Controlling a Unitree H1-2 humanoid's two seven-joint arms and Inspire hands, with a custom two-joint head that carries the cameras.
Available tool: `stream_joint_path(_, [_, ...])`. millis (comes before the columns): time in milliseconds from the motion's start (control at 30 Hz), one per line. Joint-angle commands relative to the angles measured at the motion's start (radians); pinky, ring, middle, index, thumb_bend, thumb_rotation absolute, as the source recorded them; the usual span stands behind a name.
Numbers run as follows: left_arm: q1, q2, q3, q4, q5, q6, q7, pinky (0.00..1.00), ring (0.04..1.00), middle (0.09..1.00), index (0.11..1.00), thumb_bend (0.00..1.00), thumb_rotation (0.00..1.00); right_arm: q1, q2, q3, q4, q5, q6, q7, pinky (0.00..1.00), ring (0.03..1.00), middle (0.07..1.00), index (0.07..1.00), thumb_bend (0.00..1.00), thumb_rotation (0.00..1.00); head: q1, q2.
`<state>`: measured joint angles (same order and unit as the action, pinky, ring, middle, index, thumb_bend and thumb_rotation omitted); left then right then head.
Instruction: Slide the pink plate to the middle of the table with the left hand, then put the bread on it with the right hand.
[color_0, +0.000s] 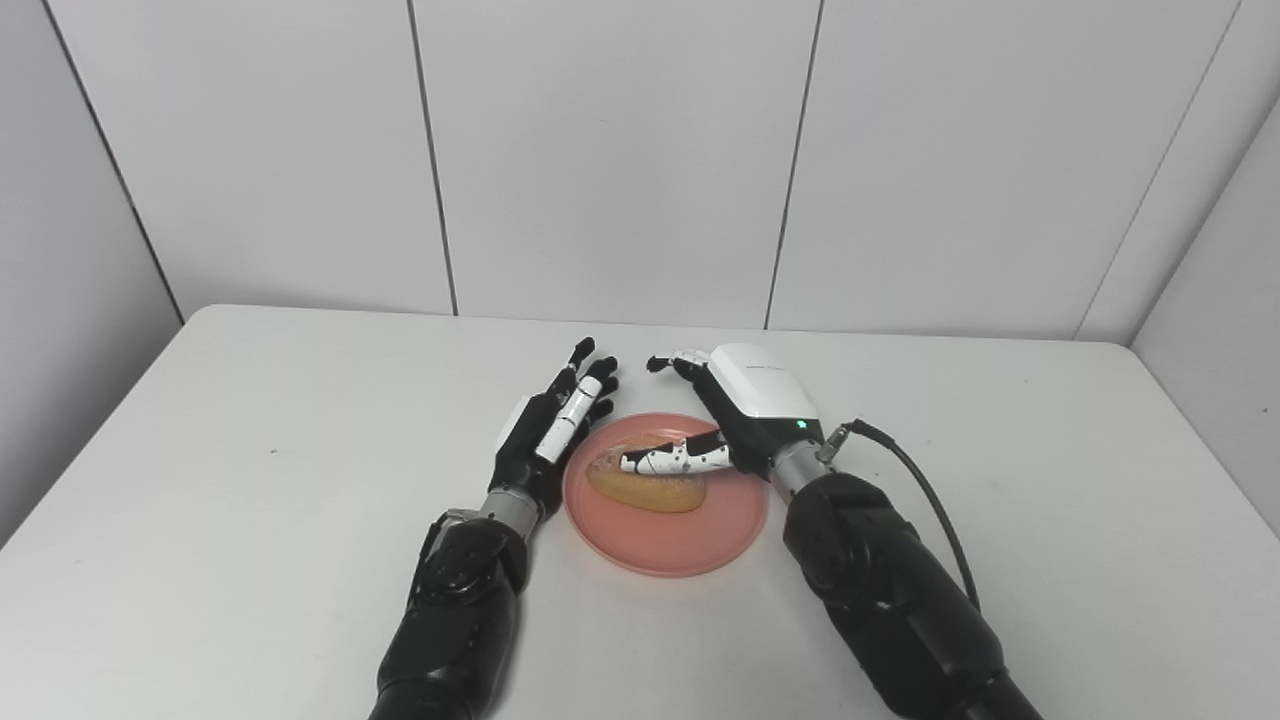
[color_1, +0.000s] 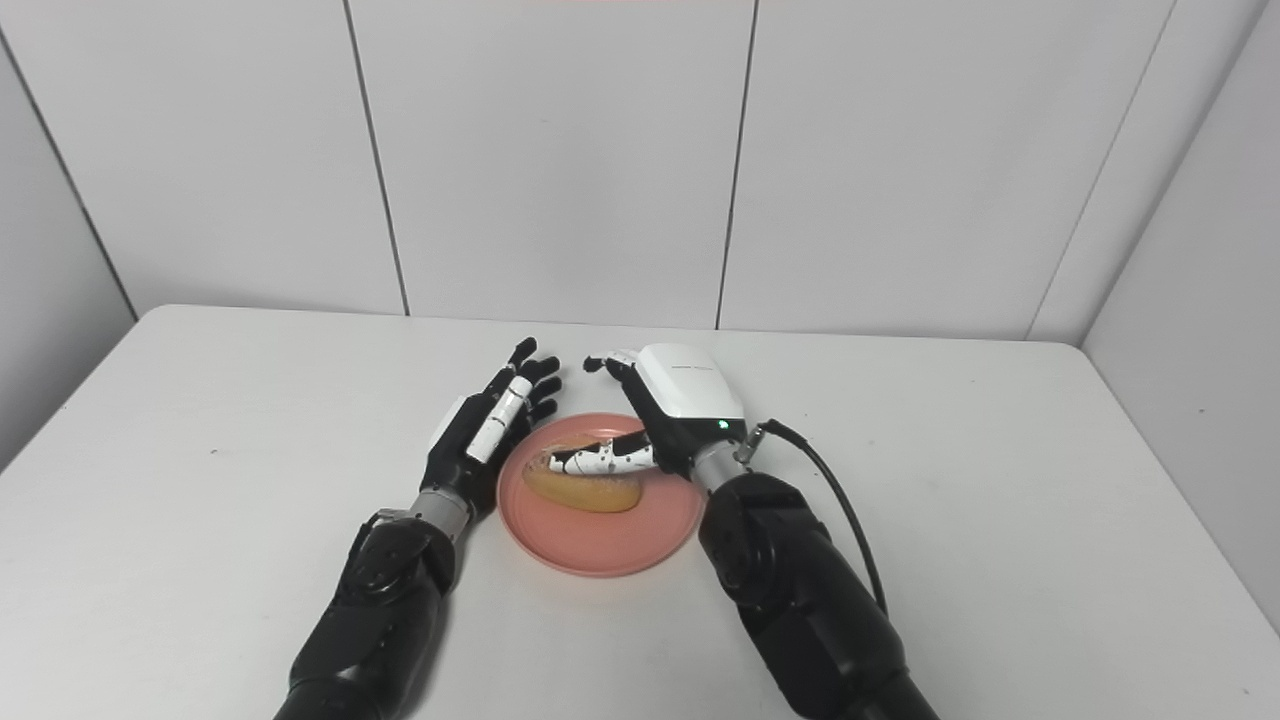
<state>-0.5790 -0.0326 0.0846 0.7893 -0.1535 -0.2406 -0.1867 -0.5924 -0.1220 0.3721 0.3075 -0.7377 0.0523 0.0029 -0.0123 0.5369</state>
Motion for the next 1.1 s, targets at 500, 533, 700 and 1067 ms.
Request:
stream_joint_path(500, [0.096, -0.019, -0.047, -0.003, 0.173, -0.148, 0.248, 1.00, 1.000, 1.000, 1.000, 0.79, 0.96, 0.046, 0.079, -0.259, 0.244, 0.396, -0.471, -0.257, 0.91, 0.948, 0.959, 0.951, 0.78, 1.00, -0.010, -0.004])
stream_joint_path(533, [0.098, -0.019, -0.046, -0.010, 0.178, -0.143, 0.261, 1.00, 1.000, 1.000, 1.000, 0.79, 0.96, 0.052, 0.085, -0.271, 0.256, 0.411, -0.473, -0.265, 0.92, 0.950, 0.960, 0.952, 0.78, 1.00, -0.013, -0.005])
stream_joint_path(700, [0.106, -0.015, -0.046, -0.043, 0.188, -0.105, 0.292, 1.00, 1.000, 1.000, 1.000, 0.76, 0.97, 0.062, 0.112, -0.319, 0.304, 0.483, -0.479, -0.276, 0.99, 0.988, 0.992, 0.985, 0.75, 1.00, -0.023, -0.008])
stream_joint_path(1067, [0.108, -0.008, -0.041, -0.143, 0.184, 0.017, 0.318, 1.00, 1.000, 1.000, 1.000, 0.72, 0.98, 0.075, 0.154, -0.358, 0.358, 0.530, -0.478, -0.310, 1.00, 0.998, 1.000, 1.000, 0.74, 1.00, -0.026, -0.011])
